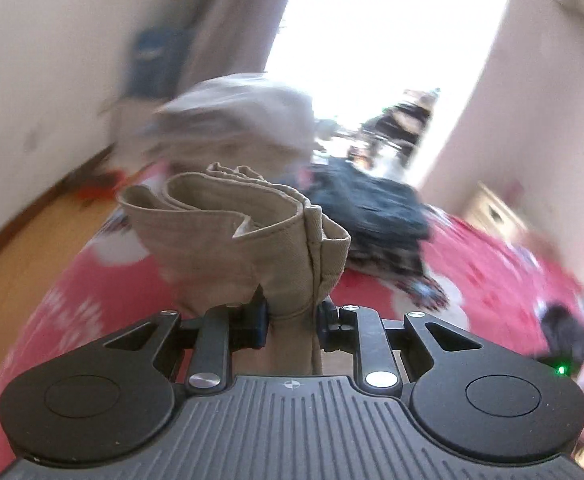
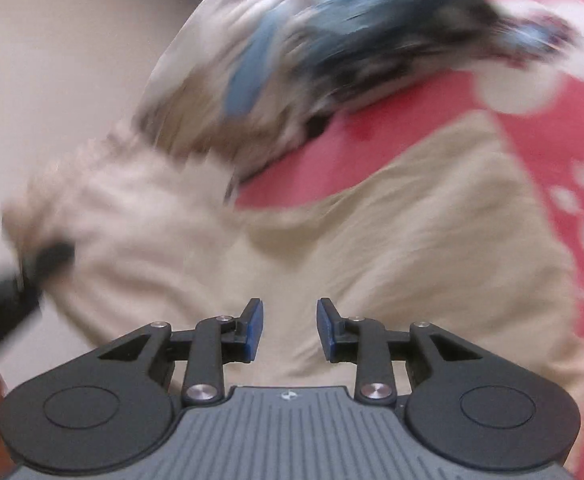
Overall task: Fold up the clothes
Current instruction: 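Grasp the trousers end with the left tool and lift it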
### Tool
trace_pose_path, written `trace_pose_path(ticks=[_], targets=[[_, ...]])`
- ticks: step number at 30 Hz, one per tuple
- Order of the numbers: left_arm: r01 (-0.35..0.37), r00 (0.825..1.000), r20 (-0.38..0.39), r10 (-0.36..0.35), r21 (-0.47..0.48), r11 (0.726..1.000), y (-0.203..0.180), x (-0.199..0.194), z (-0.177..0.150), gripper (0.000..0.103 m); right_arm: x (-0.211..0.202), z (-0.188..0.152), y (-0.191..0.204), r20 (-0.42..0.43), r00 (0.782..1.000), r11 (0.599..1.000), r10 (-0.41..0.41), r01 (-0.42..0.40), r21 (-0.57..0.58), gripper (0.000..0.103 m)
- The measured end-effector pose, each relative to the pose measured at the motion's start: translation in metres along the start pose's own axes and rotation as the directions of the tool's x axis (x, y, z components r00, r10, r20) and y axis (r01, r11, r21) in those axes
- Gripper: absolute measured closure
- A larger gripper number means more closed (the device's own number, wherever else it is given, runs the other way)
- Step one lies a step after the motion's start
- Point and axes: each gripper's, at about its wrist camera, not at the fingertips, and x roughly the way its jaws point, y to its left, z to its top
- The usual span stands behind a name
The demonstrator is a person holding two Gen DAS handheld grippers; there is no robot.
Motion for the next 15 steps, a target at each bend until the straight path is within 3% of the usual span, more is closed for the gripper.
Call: trace_pose_path(ticks=[2,3,5,7,11,14,15], targets=[[0.054,0.999,-0.013,-0.052,0.114,0.992,-0.031,0.005,-0.002,0.082,-0.018,0.010,-0.035,0.070,0.995,0.979,0.071,-0.083,0.184,0.065],[0.083,0.996,-0.027,-0.079,0.160,0.984,-0.046,0.008,-0.006,0.082,-0.024,0.010,-0.056,0.103,0.988,0.946,0.119,-0.144,0.292,0.057],[0.132,0.990,-0.071,-0.119,0.231,0.964,-0.069,0.018,-0.019,0.082,-0.029,0.009,-0.097,0.166,0.966,0.841,0.198,-0.254,0.478,0.047],[0.167,0.982,-0.134,-0.132,0.304,0.938,-0.091,0.030,-0.041,0.082,-0.024,0.004,-0.133,0.208,0.945,0.720,0.253,-0.328,0.612,0.044],[0.227,0.954,-0.275,-0.122,0.391,0.892,-0.123,0.056,-0.088,0.082,-0.022,-0.010,-0.167,0.230,0.925,0.570,0.304,-0.370,0.734,0.045],[0.232,0.949,-0.302,-0.092,0.468,0.853,-0.137,0.062,-0.105,0.082,-0.025,-0.010,-0.176,0.313,0.879,0.484,0.361,-0.463,0.743,0.021],[0.232,0.947,-0.308,-0.086,0.476,0.848,-0.138,0.063,-0.106,0.082,-0.025,-0.005,-0.176,0.312,0.877,0.486,0.366,-0.466,0.739,0.014]])
